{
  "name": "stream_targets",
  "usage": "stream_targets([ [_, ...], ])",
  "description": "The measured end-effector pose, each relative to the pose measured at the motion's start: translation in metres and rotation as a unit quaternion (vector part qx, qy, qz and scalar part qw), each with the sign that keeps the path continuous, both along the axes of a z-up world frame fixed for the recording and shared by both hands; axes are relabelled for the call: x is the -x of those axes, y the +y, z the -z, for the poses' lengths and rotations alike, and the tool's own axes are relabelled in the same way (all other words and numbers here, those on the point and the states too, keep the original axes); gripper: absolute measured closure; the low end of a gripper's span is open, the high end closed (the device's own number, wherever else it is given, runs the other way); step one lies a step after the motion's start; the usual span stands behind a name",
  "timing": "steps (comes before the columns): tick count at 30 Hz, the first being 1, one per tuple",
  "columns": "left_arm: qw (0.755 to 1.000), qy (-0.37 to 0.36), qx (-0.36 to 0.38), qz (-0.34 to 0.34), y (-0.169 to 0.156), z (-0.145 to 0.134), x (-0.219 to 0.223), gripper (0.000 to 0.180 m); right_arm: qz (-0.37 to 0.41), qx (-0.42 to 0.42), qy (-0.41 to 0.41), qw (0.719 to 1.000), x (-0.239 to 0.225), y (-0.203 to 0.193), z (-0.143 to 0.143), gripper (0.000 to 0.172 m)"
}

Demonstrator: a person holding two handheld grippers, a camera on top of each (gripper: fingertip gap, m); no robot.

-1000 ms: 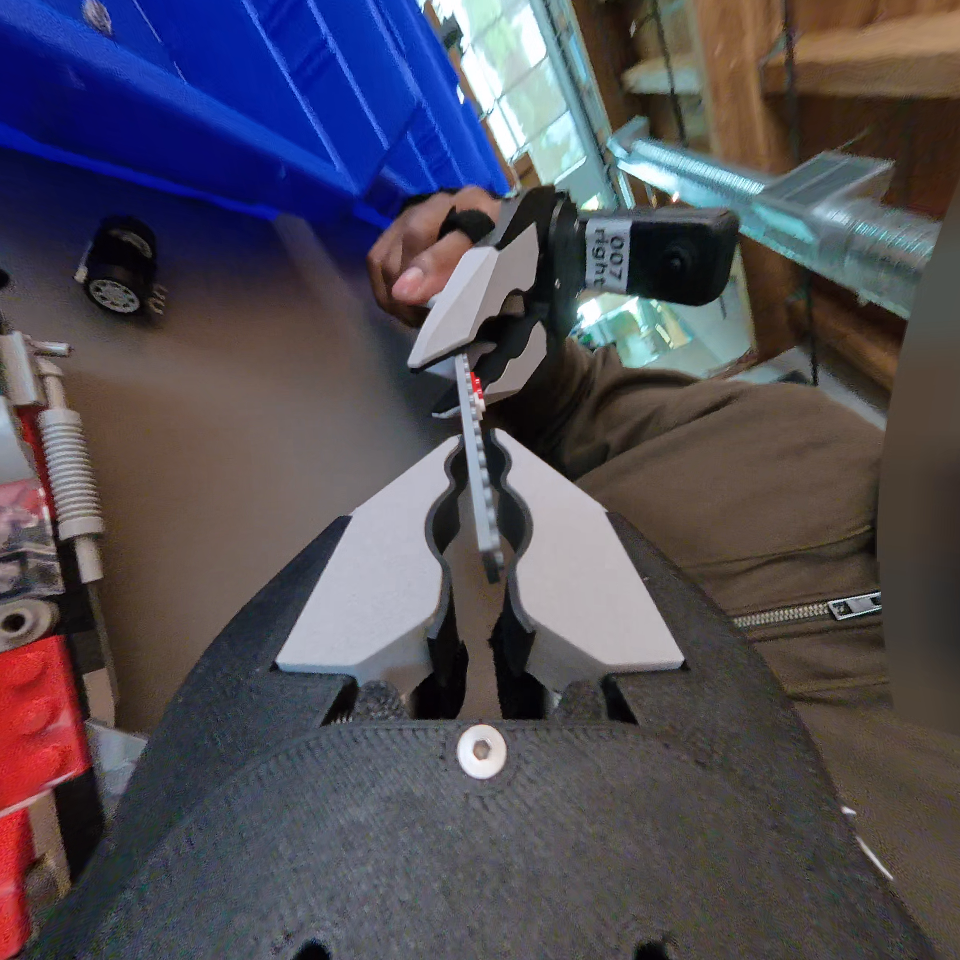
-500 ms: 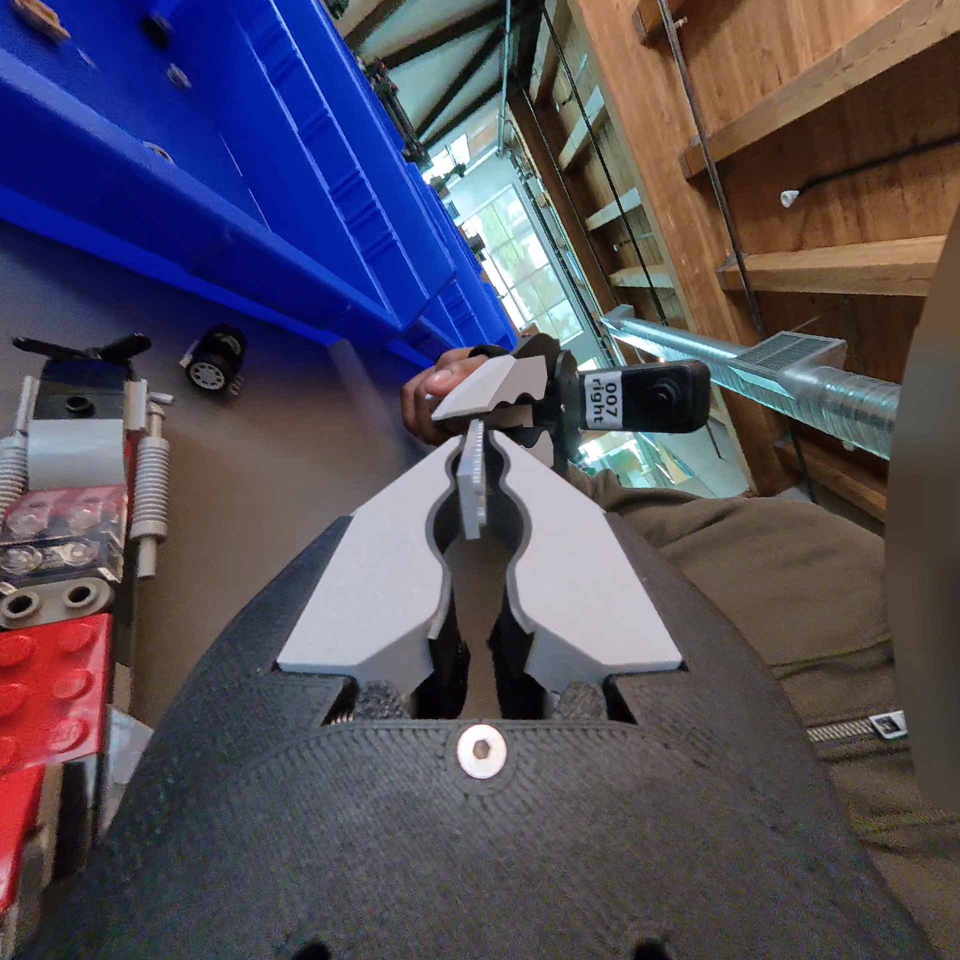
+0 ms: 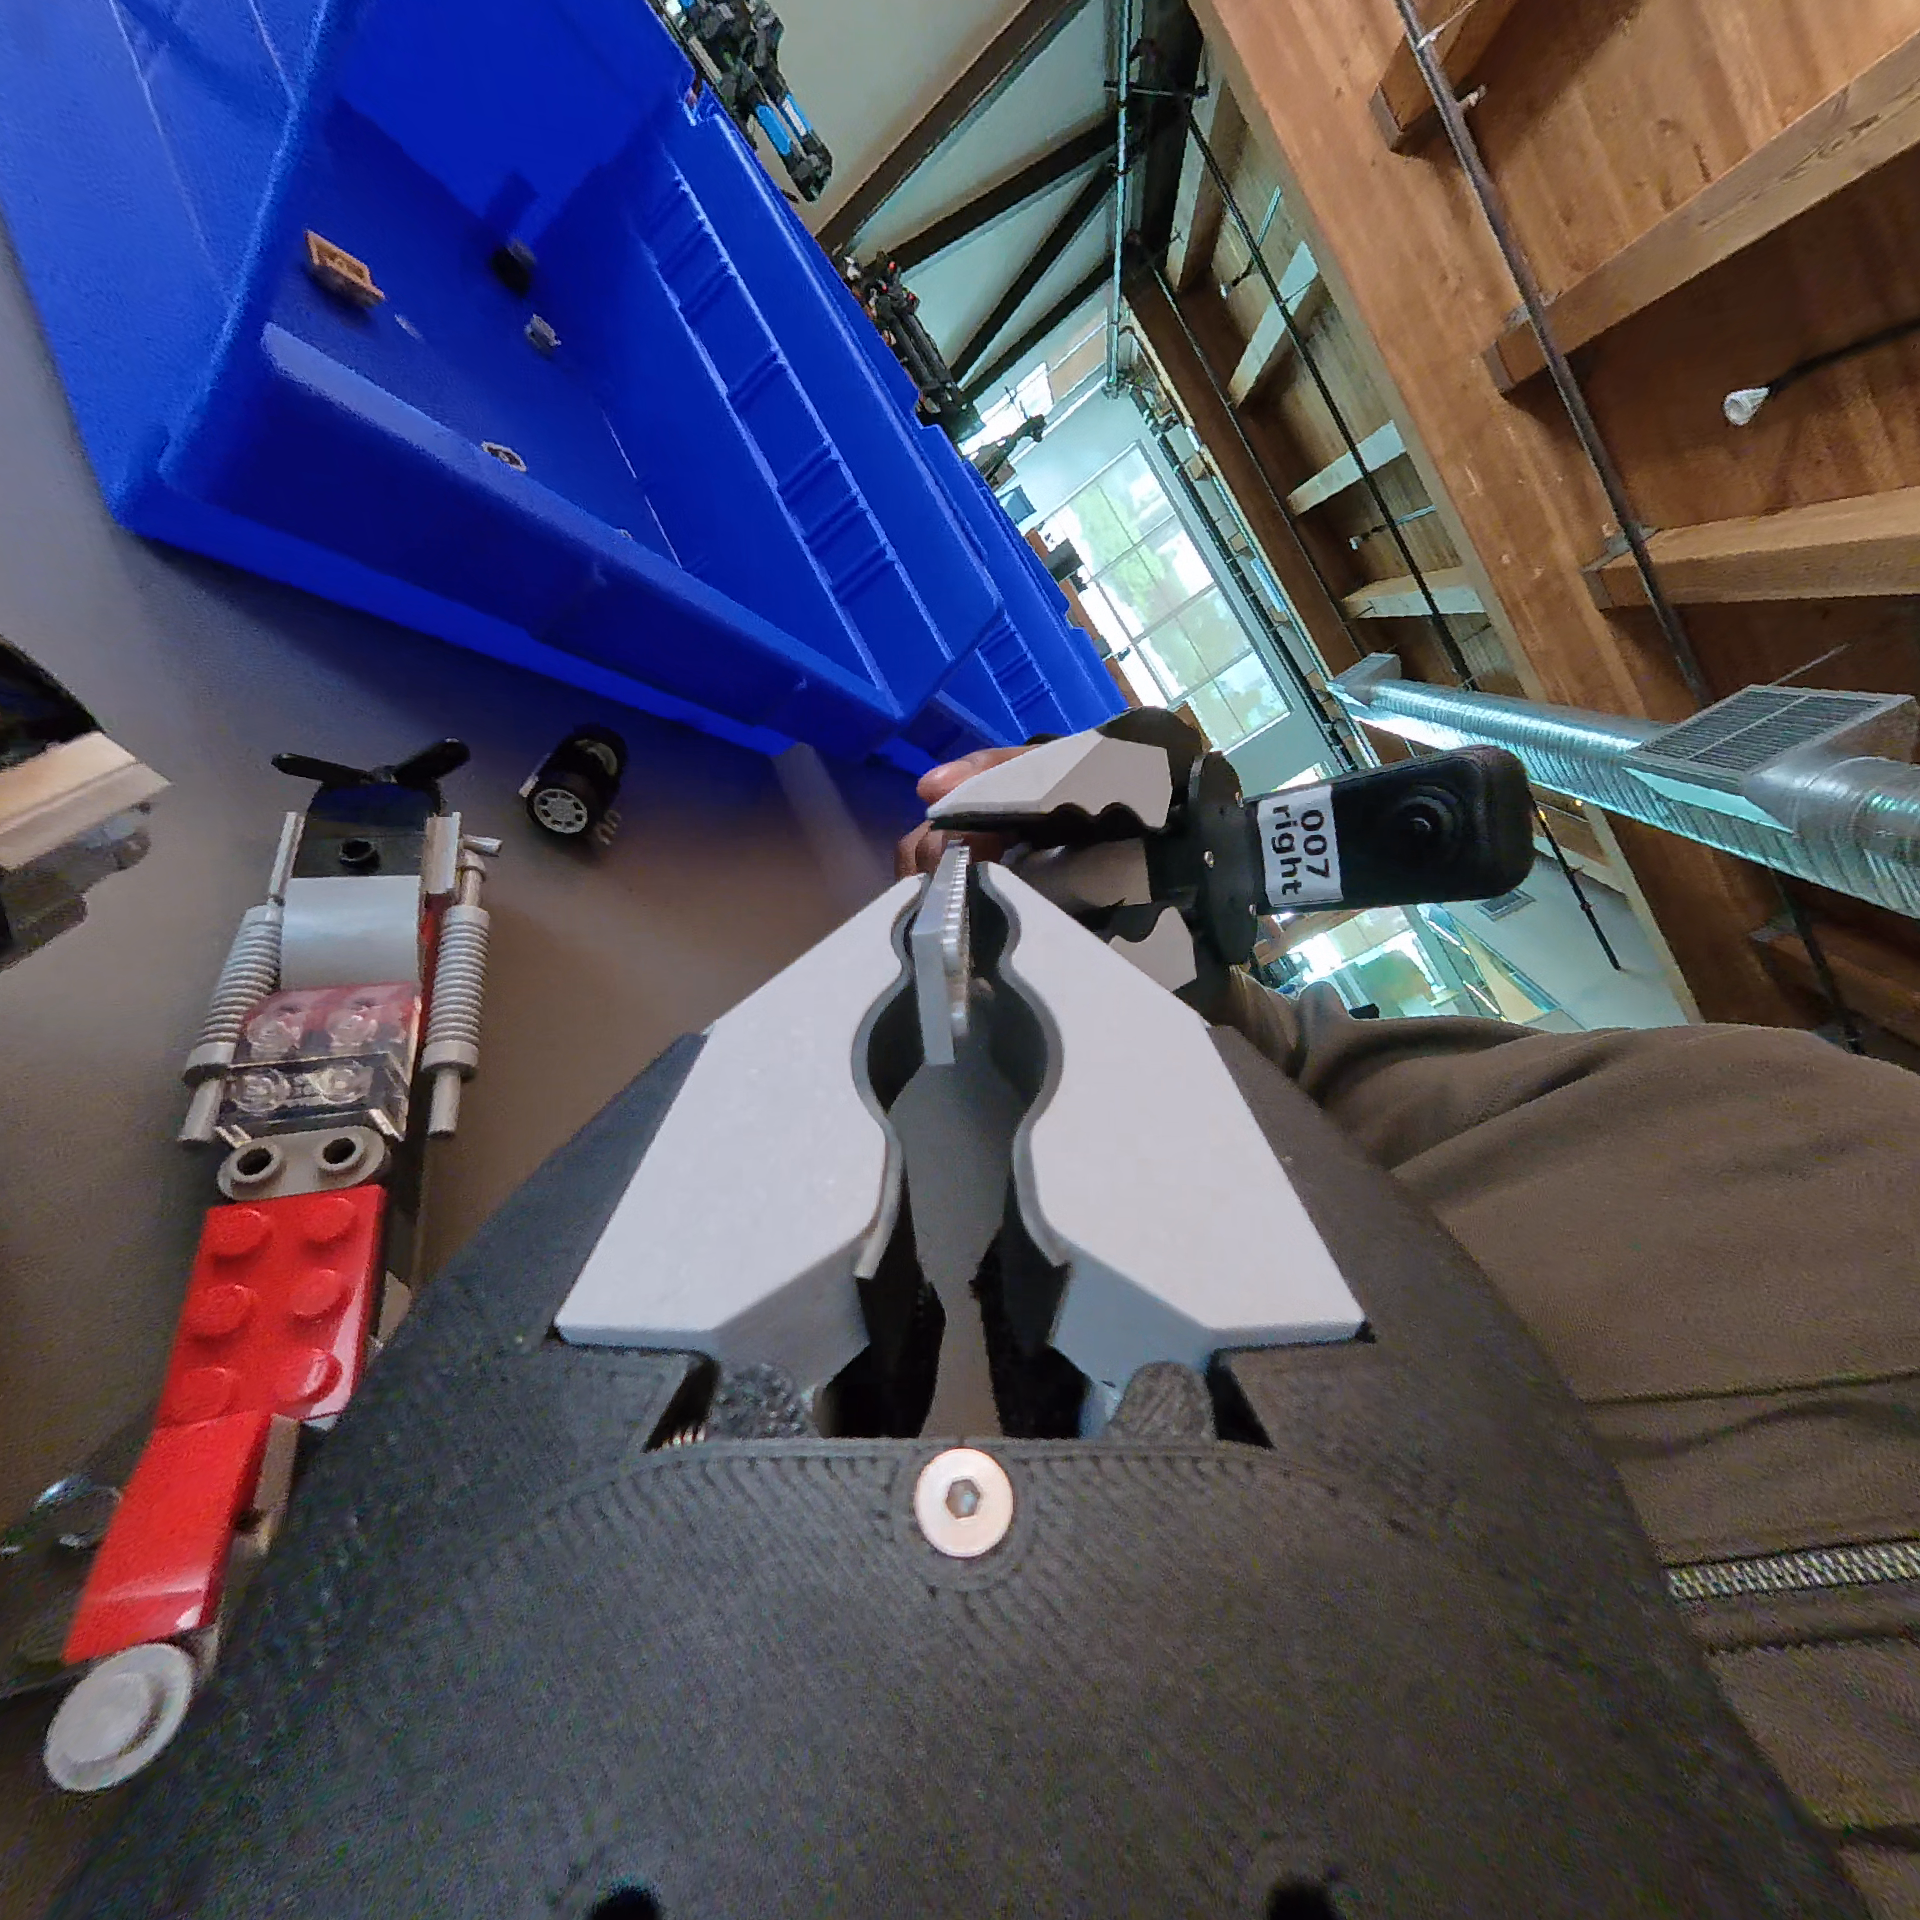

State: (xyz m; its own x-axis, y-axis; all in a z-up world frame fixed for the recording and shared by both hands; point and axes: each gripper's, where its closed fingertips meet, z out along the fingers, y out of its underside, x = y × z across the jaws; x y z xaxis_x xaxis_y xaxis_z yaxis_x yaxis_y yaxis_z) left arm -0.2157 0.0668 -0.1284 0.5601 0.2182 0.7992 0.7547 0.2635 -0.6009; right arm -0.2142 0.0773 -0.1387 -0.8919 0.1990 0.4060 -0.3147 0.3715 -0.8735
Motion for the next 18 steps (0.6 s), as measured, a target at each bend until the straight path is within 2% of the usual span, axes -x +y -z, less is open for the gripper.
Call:
stream_targets([
  [5, 1.0, -0.007, 0.015, 0.011, 0.003, 0.005, -0.003, 0.174, 0.006, -0.014, -0.01, 1.0, 0.002, 0.001, 0.007, 0.138],
  [11, 0.999, -0.012, 0.03, 0.017, 0.006, 0.009, -0.006, 0.174, -0.021, -0.04, -0.031, 0.998, -0.007, 0.0, 0.016, 0.132],
  [18, 0.999, -0.001, 0.026, -0.018, 0.001, 0.005, 0.0, 0.174, 0.014, -0.026, -0.029, 0.999, 0.001, -0.001, 0.011, 0.129],
])
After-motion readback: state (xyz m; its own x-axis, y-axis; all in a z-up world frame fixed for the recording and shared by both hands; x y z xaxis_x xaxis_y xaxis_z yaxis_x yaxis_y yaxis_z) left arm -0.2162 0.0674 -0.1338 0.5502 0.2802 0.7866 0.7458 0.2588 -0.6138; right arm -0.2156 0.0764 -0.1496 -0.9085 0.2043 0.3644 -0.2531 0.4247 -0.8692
